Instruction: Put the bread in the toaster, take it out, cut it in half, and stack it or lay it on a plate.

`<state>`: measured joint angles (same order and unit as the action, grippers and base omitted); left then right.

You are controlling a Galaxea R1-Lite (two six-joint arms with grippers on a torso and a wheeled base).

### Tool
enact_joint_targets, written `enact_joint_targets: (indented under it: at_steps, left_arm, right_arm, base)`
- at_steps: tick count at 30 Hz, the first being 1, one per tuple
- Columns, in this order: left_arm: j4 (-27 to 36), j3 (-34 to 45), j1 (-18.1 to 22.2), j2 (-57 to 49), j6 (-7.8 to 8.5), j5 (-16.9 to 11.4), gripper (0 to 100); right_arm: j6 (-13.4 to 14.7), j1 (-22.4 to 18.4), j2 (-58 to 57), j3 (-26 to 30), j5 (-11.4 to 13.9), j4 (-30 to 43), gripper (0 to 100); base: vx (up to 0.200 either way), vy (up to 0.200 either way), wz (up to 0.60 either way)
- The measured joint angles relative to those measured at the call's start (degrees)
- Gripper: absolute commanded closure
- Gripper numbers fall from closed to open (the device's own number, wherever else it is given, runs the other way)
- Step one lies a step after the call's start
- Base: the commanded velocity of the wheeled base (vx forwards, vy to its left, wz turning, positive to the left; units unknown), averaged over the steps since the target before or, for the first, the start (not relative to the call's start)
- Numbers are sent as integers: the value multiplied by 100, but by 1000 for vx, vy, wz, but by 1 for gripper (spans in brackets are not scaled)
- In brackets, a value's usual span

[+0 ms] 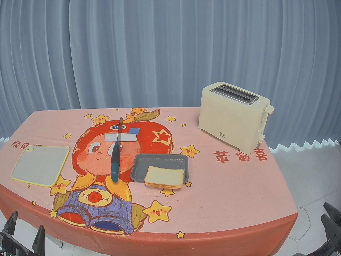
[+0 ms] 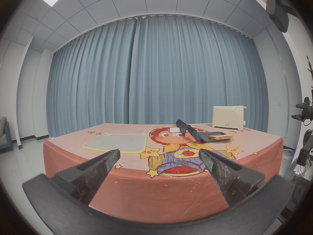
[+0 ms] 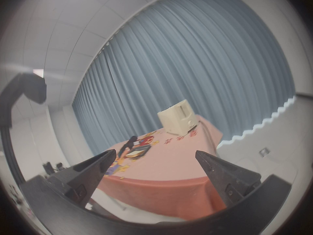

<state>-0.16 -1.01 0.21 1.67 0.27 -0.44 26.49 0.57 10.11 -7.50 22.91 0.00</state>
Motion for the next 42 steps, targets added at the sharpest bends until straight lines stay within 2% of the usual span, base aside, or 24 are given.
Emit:
enact_joint_targets:
  at_steps: [4,9,16,18,31,42]
  left_arm:
    - [2,0,4,0,0,0,0]
    - [0,0,1,0,-2,1,0]
    - [2,0,4,0,0,0,0]
    - [2,0,4,0,-2,0,0]
    - [2,0,4,0,0,0,0]
    - [0,0,4,0,-2,0,0]
  right_arm:
    - [967,-5,135,-40,550,0,0]
    - [2138,-6,243,-52,1046,-10,0]
    - [3427,-5,458,-82,1451,-38,0]
    - [3651,0,583,-88,1519,-44,0]
    - [3753,174,1374,-41,1618,-635,0]
    - [3756,833,2371,-148,1612,-1403,0]
  base:
    - [0,0,0]
    - [0,0,0]
    - [0,0,0]
    - [0,0,0]
    - [0,0,0]
    - [0,0,0]
